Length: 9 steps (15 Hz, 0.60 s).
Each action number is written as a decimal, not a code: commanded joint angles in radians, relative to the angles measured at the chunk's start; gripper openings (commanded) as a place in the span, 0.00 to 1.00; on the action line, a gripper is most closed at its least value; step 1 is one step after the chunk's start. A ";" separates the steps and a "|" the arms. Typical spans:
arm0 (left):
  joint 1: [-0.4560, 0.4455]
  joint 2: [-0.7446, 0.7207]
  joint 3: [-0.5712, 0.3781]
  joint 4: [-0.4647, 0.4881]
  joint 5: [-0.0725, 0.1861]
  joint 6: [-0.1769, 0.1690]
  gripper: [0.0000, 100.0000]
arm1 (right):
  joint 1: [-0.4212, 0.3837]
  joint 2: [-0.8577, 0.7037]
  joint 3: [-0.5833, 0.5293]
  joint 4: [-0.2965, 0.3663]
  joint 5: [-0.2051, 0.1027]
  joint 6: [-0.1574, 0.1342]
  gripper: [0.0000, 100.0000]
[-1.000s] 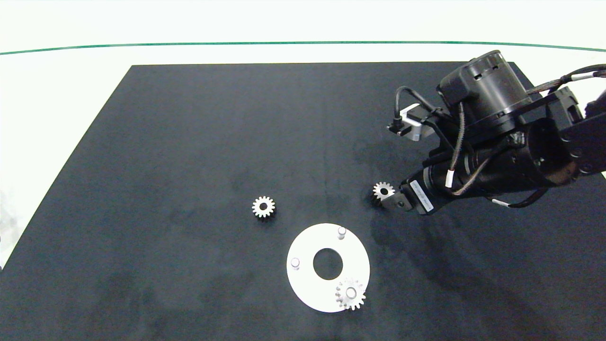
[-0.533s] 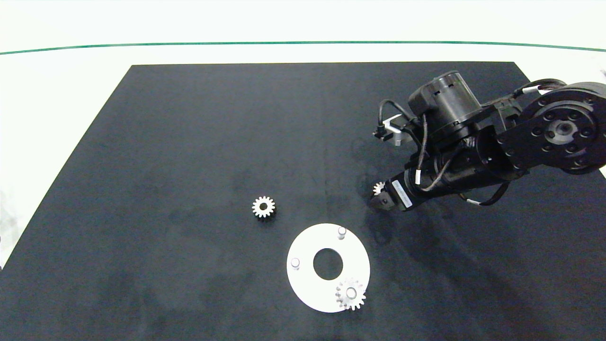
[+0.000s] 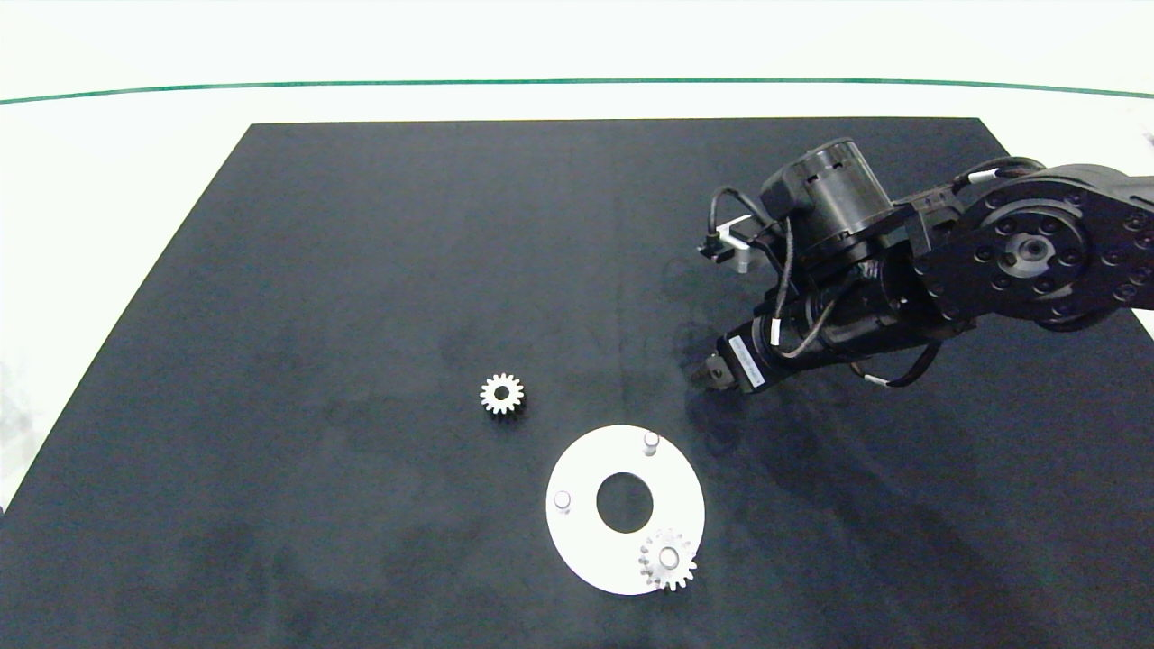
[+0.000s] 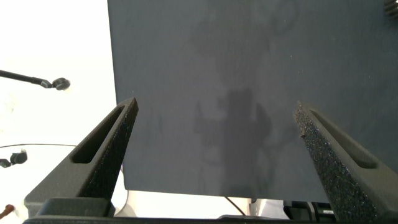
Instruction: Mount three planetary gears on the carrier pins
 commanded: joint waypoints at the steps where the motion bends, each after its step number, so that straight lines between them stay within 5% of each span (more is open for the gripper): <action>1: 0.001 -0.002 0.000 0.005 0.001 0.000 1.00 | 0.003 0.015 -0.001 0.003 -0.001 0.011 0.88; 9: 0.001 -0.008 -0.002 0.003 0.001 0.002 1.00 | -0.001 0.033 0.002 -0.022 0.045 0.030 0.72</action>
